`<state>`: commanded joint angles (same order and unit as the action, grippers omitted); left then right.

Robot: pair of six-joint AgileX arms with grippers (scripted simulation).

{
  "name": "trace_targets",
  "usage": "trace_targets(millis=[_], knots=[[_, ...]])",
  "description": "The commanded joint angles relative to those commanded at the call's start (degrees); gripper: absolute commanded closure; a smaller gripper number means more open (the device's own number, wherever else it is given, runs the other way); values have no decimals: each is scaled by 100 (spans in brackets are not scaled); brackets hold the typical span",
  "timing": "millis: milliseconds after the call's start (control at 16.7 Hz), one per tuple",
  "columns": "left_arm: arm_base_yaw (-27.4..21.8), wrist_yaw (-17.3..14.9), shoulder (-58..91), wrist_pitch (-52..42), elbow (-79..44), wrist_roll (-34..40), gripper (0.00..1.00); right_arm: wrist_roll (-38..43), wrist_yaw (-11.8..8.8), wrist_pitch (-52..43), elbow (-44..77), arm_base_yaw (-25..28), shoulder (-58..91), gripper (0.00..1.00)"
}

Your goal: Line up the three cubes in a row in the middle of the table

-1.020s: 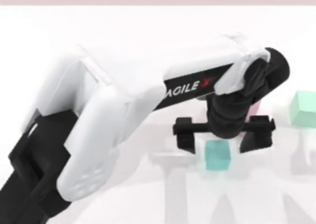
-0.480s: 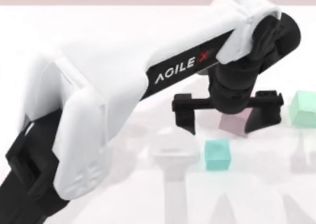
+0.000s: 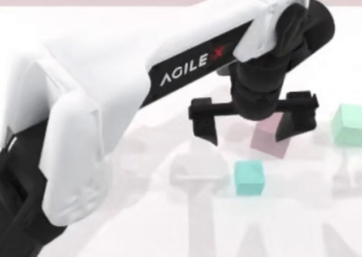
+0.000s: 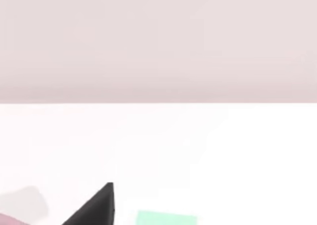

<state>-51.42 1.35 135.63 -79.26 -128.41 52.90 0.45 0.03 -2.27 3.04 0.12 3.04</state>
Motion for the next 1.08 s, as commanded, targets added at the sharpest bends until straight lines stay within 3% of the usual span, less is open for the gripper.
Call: trace_targets(millis=[240, 540, 1080], knots=[[632, 41, -1301, 754, 1226, -198, 0, 142, -2, -722, 1057, 49, 1109, 0], [1858, 79, -4204, 2292, 3873, -855, 0, 407, -8, -2106, 3032, 141, 3597, 0], [4057, 41, -10034, 5515, 9526, -3171, 0, 935, 4, -4908, 6689, 298, 8645, 0]])
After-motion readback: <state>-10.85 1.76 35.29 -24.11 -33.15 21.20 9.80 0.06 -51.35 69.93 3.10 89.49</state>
